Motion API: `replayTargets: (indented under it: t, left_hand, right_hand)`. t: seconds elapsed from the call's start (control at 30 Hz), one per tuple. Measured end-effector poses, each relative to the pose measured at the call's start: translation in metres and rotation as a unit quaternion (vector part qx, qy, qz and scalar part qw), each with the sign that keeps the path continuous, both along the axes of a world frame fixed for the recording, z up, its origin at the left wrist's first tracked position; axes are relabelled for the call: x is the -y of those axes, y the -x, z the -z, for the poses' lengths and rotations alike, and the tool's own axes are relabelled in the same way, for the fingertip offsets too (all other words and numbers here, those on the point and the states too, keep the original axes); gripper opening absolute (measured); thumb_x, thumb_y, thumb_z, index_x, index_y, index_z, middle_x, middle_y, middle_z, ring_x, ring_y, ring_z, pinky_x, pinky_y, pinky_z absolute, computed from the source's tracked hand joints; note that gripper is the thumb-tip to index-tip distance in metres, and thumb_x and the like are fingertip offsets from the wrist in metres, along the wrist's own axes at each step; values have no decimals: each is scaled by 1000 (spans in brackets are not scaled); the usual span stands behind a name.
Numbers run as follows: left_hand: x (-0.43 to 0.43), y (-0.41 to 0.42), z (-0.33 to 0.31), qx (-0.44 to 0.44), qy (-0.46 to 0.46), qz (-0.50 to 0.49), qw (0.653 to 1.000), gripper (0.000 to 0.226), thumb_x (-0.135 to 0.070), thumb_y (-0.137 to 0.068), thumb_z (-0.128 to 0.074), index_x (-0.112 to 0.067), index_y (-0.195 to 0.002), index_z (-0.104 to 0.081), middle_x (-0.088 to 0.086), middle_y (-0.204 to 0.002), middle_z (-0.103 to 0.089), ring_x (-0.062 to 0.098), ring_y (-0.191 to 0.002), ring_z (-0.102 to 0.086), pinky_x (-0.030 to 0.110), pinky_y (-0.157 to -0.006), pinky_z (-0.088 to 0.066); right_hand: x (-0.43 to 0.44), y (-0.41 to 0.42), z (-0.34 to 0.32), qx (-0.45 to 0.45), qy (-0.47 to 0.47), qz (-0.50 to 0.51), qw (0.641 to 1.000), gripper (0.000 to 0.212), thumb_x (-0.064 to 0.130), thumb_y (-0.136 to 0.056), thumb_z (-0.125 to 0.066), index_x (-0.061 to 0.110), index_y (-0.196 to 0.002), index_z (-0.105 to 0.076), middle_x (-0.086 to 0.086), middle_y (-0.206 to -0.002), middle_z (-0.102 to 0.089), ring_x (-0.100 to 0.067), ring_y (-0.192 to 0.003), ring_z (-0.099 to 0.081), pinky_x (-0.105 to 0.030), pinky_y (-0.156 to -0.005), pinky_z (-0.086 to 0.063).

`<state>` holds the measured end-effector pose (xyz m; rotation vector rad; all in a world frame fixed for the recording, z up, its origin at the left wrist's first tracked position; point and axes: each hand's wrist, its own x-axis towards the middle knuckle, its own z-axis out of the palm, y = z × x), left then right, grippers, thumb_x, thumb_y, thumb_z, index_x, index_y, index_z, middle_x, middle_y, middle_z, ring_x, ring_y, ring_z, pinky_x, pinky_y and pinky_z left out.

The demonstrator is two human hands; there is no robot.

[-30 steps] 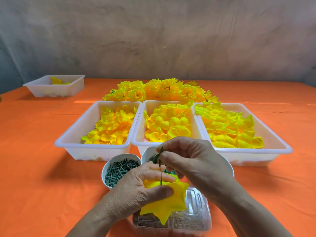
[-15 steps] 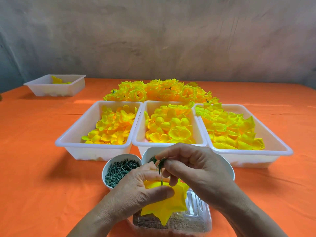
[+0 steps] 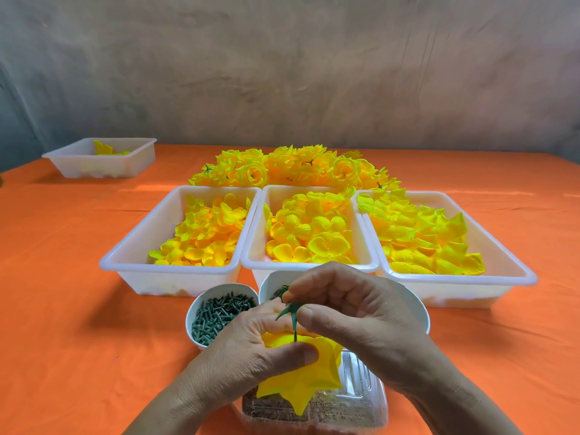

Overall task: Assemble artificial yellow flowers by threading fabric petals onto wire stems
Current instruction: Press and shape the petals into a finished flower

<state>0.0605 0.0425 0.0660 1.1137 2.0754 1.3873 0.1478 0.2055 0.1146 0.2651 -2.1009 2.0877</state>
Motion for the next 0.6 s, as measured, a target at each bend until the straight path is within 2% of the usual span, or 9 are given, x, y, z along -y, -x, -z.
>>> replayTargets:
  t: [0.1,0.23,0.47,0.6]
  left_hand:
    - [-1,0,-2,-5,-4,4,1000,29,-47,-80,-73,-50,-108,-70,-31,-124,-60,-12,-119,-51,5,-90,-36]
    - [0,0,0,1,8,-6,1000,34,-57,-75,-71,-51,-109,-70,-29,-123,-62,-10,-117,-53,21,-94,-37]
    - [-1,-1,0,15,8,-16,1000,32,-51,-75,-74,-44,-106,-73,-25,-125,-62,-7,-119,-53,25,-97,-36]
    - [-1,-1,-1,22,11,-19,1000,33,-49,-75,-74,-40,-107,-75,-24,-126,-62,-6,-120,-53,25,-100,-36]
  right_hand:
    - [-1,1,1,-3,8,-6,1000,20,11,-78,-72,23,-94,-71,-8,-100,-73,-23,-94,-69,-26,-79,-55]
    - [-1,4,2,-8,25,-12,1000,23,13,-77,-73,27,-95,-68,-7,-100,-73,-22,-94,-68,-30,-81,-56]
    - [-2,4,4,-13,32,-14,999,23,23,-76,-74,31,-96,-68,-6,-102,-73,-23,-97,-69,-28,-80,-55]
    - [-3,4,4,-12,31,-11,999,21,19,-78,-72,29,-96,-69,-6,-102,-73,-21,-96,-69,-27,-80,-54]
